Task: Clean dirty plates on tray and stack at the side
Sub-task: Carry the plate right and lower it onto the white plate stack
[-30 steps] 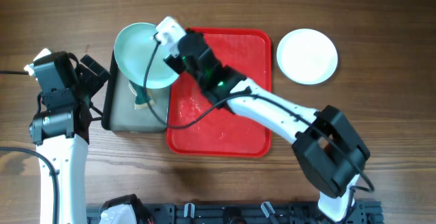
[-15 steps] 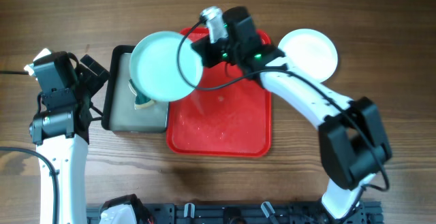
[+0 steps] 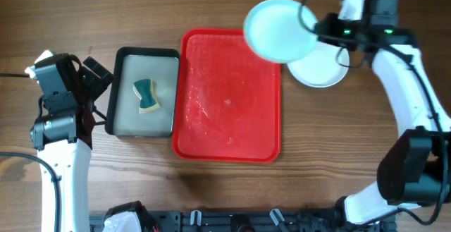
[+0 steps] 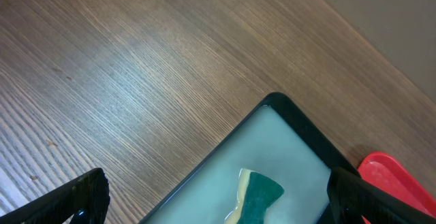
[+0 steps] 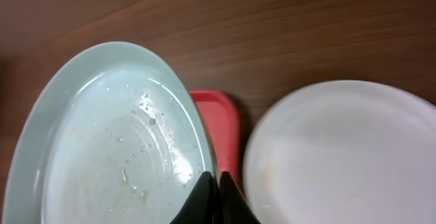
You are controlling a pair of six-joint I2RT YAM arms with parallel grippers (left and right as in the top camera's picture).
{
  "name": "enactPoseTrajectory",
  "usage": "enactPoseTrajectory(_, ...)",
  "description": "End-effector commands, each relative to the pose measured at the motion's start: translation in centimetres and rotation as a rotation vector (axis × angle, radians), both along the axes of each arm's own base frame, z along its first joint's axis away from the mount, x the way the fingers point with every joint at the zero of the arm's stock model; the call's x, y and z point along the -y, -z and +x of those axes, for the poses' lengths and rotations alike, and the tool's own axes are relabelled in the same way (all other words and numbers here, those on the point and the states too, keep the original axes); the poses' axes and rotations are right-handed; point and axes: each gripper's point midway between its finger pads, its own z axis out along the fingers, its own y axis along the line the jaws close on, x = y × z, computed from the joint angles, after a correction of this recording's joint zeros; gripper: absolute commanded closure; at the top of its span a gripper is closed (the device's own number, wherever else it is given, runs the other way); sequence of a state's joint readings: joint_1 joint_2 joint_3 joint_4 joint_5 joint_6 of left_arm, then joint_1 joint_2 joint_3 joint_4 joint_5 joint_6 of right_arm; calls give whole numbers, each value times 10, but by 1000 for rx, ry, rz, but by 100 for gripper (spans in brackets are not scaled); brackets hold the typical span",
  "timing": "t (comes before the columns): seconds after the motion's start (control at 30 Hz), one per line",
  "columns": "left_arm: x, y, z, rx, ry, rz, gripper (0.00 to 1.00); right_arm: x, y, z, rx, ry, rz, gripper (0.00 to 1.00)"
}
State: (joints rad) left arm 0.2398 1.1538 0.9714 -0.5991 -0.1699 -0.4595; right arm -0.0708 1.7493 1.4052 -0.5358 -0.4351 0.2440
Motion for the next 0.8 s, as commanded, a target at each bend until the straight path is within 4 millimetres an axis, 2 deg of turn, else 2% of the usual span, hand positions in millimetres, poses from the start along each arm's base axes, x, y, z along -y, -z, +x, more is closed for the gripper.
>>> enactPoseTrajectory(0.0,-2,-2,1,11,-16,-5,0,46,-5,1,8,117,-69,96)
enactPoseTrajectory(0.03,-2,-2,1,11,-16,-5,0,60,1,-2,-14,162,-108,96)
enactPoseTrajectory(0.1,-2,-2,1,11,-16,-5,0,75,9,-4,-37,217,-170,96)
enactPoseTrajectory(0.2,-2,-2,1,11,-16,-5,0,83,19,-4,-60,244,-206,96)
enactPoseTrajectory(0.43,-2,-2,1,11,-16,-5,0,83,51,-4,-139,236,-203,96)
enactPoseTrajectory(0.7,-2,-2,1,11,-16,-5,0,82,71,-17,-225,226,-202,96)
enactPoseTrajectory(0.77,-2,-2,1,11,-16,-5,0,94,71,-17,-225,272,-258,96)
